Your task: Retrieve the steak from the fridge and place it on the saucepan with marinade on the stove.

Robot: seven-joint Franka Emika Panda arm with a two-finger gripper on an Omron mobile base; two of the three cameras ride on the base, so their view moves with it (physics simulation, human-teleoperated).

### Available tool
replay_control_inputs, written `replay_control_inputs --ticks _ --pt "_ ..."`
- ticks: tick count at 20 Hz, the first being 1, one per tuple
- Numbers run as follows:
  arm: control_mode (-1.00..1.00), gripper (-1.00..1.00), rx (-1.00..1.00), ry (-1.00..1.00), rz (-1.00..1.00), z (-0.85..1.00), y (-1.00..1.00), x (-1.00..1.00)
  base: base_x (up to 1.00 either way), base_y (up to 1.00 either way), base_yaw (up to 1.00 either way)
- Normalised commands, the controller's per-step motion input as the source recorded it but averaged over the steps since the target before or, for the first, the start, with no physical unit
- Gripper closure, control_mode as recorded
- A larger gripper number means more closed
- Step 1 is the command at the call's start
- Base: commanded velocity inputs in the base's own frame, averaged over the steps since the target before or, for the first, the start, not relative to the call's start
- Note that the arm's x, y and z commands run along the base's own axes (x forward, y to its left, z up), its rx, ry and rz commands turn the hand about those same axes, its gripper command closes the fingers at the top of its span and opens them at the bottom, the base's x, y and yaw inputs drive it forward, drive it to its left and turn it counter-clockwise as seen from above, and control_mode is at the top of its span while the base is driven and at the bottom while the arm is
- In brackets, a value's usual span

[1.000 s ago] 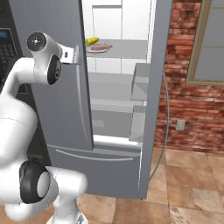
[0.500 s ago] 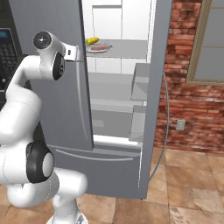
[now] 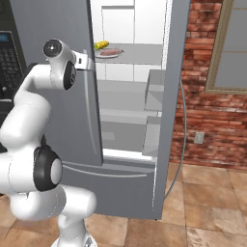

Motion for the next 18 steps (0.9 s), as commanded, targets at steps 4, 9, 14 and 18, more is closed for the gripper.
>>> replay_control_inputs --ticks 4,9,14,18 --pt "-1.00 -1.00 0.00 0.00 0.00 -0.18 0.00 0.36 0.00 0.00 0.00" --pt "-1.00 -1.00 0.00 0.00 0.00 -0.04 0.03 0.42 0.00 0.00 0.00" --pt "-1.00 -1.00 0.00 0.00 0.00 0.00 0.05 0.37 0.00 0.00 0.00" --pt "-1.00 -1.00 0.00 0.00 0.00 0.00 0.02 0.30 0.00 0.00 0.00"
